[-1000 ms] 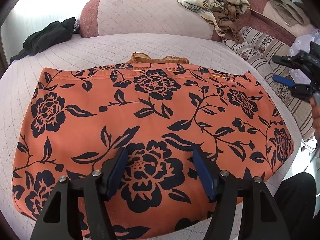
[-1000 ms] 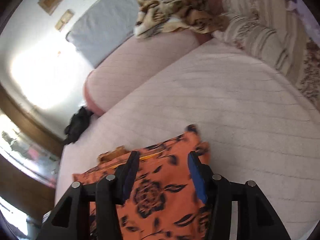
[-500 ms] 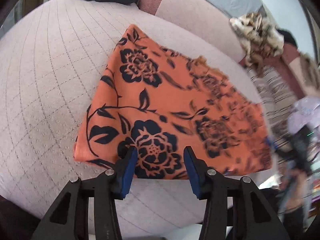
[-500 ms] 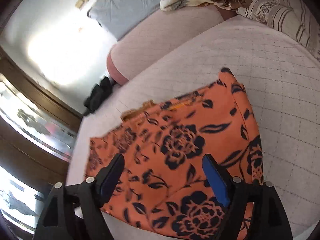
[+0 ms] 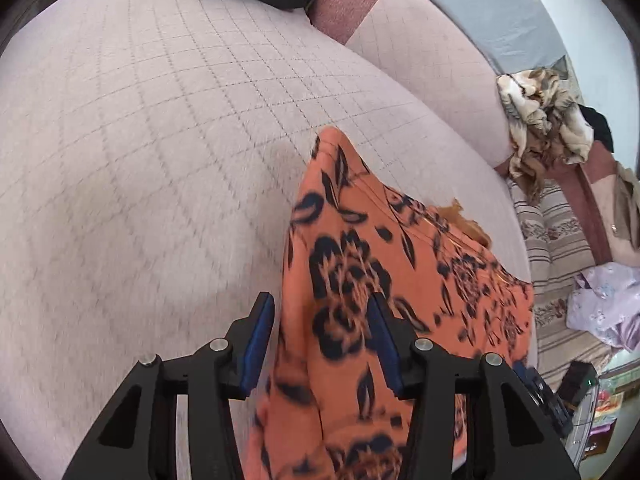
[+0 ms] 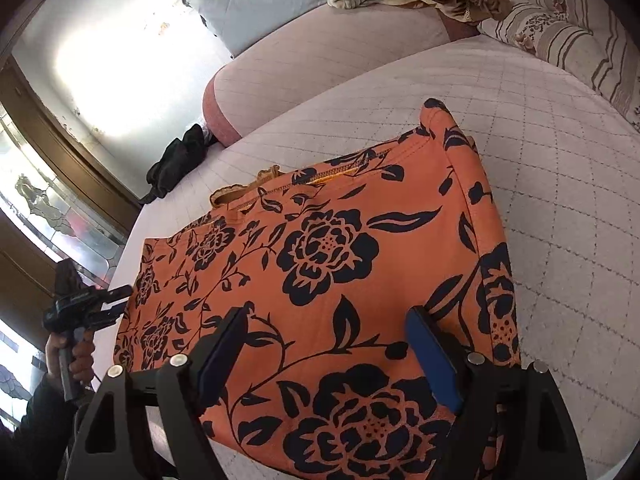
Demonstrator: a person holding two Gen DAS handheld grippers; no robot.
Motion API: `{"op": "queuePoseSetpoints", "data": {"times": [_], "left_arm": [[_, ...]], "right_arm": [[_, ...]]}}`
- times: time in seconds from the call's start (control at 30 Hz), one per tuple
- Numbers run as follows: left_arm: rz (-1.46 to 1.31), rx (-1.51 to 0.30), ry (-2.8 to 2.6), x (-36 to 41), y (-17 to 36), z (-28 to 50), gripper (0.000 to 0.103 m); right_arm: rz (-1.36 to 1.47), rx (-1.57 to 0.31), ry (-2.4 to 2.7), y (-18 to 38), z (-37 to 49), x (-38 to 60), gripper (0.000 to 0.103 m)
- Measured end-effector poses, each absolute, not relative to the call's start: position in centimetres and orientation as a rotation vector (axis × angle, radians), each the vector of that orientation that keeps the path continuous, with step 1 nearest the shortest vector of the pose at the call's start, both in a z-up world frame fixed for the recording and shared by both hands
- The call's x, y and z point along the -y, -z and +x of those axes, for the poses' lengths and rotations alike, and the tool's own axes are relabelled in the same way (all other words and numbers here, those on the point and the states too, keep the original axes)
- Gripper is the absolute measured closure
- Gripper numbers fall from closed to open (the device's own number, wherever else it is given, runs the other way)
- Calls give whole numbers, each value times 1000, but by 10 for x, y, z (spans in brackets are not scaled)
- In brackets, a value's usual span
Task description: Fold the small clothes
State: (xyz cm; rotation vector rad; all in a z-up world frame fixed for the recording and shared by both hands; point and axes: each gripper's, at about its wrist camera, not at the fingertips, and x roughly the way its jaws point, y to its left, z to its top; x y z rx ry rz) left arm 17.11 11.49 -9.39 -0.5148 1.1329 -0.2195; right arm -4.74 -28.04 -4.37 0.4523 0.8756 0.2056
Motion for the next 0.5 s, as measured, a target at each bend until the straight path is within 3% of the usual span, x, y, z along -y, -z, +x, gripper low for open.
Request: {"op": "queuePoseSetpoints", "data": {"times": [0.23,0.43,0.5], "left_arm": [[-477,-1124,133,-124,105,232,81],[-388,-1019,40,-123,77,216,81],[-357,-997,65,-118,63,194,72]], "right_arm": [[494,-864,-237,44,-52,294,19],[485,-863,-234,44,-50,293,19],[488,-861,-232,44,-50,293,19]]}}
